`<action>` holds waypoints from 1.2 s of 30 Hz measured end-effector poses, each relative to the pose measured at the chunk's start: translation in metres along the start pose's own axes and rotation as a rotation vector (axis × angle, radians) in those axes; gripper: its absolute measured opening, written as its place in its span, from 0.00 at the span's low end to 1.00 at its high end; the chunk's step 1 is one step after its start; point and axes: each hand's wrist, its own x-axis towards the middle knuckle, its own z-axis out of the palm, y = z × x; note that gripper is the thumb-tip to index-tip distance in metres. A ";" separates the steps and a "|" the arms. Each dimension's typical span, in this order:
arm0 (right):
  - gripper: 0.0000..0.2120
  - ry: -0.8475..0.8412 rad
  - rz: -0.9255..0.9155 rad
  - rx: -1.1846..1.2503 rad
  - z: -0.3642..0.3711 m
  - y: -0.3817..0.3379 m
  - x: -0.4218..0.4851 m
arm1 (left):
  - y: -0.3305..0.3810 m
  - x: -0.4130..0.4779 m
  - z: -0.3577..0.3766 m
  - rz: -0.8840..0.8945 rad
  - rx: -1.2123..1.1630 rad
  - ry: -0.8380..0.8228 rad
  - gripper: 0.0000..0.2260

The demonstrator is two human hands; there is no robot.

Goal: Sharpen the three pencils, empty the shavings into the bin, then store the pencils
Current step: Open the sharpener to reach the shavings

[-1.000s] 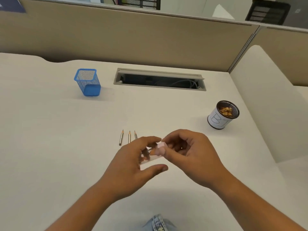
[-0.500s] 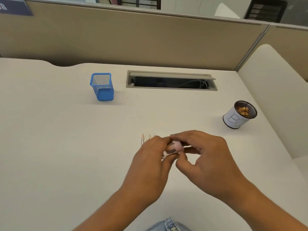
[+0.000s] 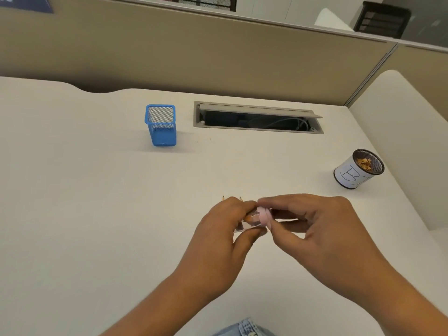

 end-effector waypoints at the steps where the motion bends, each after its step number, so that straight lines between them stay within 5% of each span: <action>1: 0.11 -0.008 0.008 0.009 0.000 -0.001 0.002 | -0.001 0.001 -0.001 0.005 -0.004 0.004 0.09; 14: 0.09 0.006 0.195 0.117 -0.009 0.009 0.000 | 0.005 0.000 0.011 0.032 0.022 0.105 0.09; 18: 0.12 -0.059 0.153 0.152 -0.017 0.009 0.000 | 0.006 0.001 0.011 0.014 -0.021 0.106 0.09; 24: 0.13 -0.074 -0.142 -0.109 -0.025 0.008 -0.003 | 0.010 0.003 0.015 0.002 -0.094 0.077 0.08; 36: 0.10 -0.146 -0.014 0.086 -0.040 0.019 -0.001 | 0.014 0.004 0.021 0.053 -0.067 0.027 0.08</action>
